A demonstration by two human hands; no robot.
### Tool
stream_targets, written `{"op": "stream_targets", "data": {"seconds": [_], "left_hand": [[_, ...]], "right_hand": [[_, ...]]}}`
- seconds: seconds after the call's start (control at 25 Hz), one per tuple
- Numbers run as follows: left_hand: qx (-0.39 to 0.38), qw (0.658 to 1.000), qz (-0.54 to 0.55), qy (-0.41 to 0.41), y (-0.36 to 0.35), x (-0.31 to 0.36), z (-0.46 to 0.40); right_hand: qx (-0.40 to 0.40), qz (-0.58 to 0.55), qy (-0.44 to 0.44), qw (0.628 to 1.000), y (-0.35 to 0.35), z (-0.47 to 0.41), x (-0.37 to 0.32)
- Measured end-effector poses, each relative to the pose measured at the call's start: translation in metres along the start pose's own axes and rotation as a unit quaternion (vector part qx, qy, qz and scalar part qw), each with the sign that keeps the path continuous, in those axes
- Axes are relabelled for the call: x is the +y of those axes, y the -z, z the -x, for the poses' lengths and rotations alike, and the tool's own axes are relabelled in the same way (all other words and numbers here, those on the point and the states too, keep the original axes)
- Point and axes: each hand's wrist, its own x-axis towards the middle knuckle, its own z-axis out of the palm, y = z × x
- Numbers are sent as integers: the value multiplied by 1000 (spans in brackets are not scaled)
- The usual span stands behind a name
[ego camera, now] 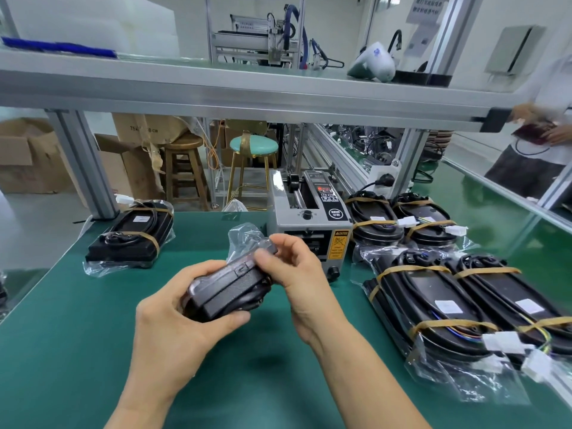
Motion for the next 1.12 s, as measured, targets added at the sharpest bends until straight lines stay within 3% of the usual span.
{"op": "stream_targets", "data": {"seconds": [0.12,0.2,0.28,0.32,0.36,0.44,0.56,0.64,0.84,0.96,1.04,1.12], "left_hand": [[20,986,163,24,12,-11,-5],[13,950,307,49,16,-19,-6],[-15,916,391,90,15,-28,-4],[-33,910,396,115,15,-32,-3],[-56,912,383,139,16,-34,-2],[-79,951,266,137,27,-36,-4],[-120,990,57,40,42,-29,-13],[-183,981,59,26,37,-25,-16],[-210,962,141,100,30,-39,-4],[-165,969,138,123,30,-52,2],[-126,976,134,114,24,-57,6],[-110,981,125,100,18,-58,11]], "right_hand": [[-79,71,10,994,27,4,3],[-155,257,36,953,40,8,0],[-167,353,70,918,43,9,-3],[-165,342,77,922,43,8,-5],[-157,333,83,926,42,8,-7],[-123,358,102,920,46,8,-10],[-113,494,162,847,47,2,-15],[-145,526,163,822,40,-2,-12],[-171,508,148,831,37,-8,4],[-156,516,158,827,39,-4,20],[-66,470,166,865,48,2,32],[114,355,136,918,65,3,36]]}}
